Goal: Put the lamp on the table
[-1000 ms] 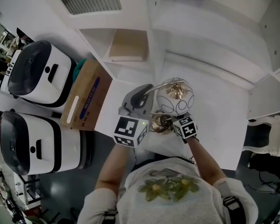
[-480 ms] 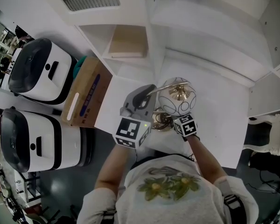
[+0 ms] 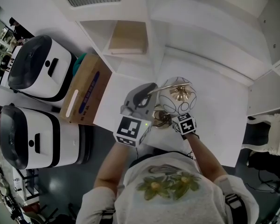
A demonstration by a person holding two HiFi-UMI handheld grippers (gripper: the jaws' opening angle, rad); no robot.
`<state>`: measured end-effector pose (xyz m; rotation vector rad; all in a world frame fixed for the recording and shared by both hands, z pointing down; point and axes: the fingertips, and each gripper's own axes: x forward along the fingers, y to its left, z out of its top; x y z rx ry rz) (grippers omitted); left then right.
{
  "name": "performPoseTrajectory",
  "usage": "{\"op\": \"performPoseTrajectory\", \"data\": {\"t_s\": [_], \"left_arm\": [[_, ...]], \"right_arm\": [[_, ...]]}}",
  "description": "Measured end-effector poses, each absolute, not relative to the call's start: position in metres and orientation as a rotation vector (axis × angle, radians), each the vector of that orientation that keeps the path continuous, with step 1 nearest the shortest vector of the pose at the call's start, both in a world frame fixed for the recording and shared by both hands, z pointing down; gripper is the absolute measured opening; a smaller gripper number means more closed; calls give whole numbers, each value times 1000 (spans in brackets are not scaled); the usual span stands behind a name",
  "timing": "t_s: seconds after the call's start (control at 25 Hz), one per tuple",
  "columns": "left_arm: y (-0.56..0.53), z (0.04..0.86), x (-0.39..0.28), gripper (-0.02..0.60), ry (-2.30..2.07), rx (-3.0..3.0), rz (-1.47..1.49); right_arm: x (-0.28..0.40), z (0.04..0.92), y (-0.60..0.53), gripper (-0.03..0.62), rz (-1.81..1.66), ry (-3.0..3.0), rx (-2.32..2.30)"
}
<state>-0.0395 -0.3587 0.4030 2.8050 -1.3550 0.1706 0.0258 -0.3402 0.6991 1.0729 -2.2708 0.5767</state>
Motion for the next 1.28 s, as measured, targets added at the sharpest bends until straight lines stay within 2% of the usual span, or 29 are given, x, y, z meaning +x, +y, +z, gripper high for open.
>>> {"op": "performPoseTrajectory", "data": {"t_s": [0.56,0.68,0.76,1.28], "left_arm": [[-346,401,-34,28,-1348,2842,163],[-344,402,-34,28,-1346,2845,161],[-342,402,-34,28,-1338,2848,160],[-333,404,-34,29,-1316,2841,151]], "right_arm": [[26,698,-336,41,575,-2287,1065],[21,700,-332,125,579,-2300,1032],[19,701,-330,146,566,-2295,1036],[32,702,-316,181,552,-2250,1137]]}}
